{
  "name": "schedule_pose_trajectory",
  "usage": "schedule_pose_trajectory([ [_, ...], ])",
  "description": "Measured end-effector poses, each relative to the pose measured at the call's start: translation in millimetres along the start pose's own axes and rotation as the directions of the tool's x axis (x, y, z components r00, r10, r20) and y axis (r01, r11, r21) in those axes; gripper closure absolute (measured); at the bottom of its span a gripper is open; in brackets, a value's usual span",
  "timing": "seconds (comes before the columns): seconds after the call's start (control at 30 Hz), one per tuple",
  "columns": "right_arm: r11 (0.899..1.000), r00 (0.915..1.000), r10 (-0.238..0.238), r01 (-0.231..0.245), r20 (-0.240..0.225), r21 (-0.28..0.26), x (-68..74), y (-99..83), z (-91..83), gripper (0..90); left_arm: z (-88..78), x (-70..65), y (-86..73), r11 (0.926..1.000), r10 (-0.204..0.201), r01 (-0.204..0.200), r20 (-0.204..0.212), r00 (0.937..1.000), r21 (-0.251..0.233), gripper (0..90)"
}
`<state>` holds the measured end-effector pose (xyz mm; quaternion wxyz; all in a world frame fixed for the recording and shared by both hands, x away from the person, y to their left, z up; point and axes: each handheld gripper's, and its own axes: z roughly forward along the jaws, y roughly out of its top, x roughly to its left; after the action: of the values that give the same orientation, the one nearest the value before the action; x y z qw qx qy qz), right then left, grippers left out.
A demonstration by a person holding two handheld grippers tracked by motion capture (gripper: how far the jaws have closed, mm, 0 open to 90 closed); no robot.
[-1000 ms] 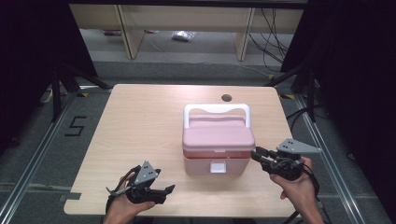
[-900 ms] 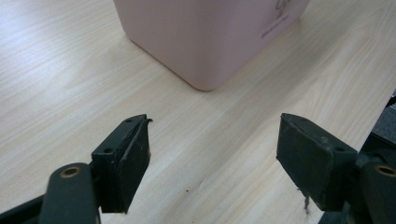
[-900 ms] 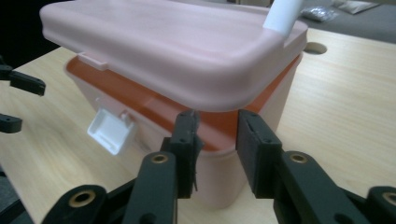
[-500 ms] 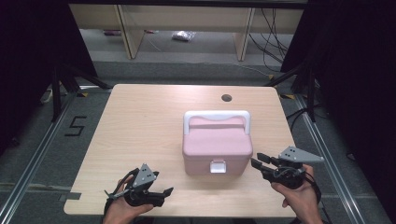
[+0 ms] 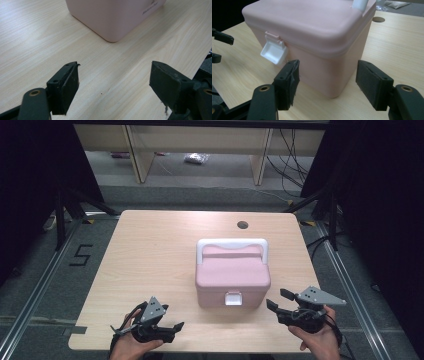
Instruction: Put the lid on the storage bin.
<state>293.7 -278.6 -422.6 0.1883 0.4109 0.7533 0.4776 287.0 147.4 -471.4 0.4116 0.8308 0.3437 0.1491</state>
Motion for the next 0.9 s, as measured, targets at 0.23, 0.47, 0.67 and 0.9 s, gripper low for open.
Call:
schedule_pose_trajectory([
  [0.23,1.000,0.9998,0.022,-0.022,-0.003,0.020,-0.8,-17.5,2.4,20.0,-1.5,-1.4,-3.2,0.9999,0.005,-0.005,0.002,1.0000,-0.014,19.2],
  [0.47,0.999,0.9999,-0.002,0.002,-0.013,0.034,1.2,-26.7,1.2,16.0,-0.8,-3.0,-8.4,0.9999,0.013,-0.013,0.000,0.9999,0.000,16.3],
  [0.67,0.998,0.9985,0.026,-0.023,-0.049,0.064,10.6,-35.8,-0.5,16.0,-2.7,-4.2,-12.3,0.9997,0.021,-0.021,-0.006,0.9998,-0.008,16.3],
  [0.9,0.996,0.9989,0.002,0.002,-0.047,0.086,11.3,-45.7,-3.8,16.0,-5.5,-7.4,-13.7,0.9990,0.044,-0.044,-0.007,0.9990,0.000,16.3],
])
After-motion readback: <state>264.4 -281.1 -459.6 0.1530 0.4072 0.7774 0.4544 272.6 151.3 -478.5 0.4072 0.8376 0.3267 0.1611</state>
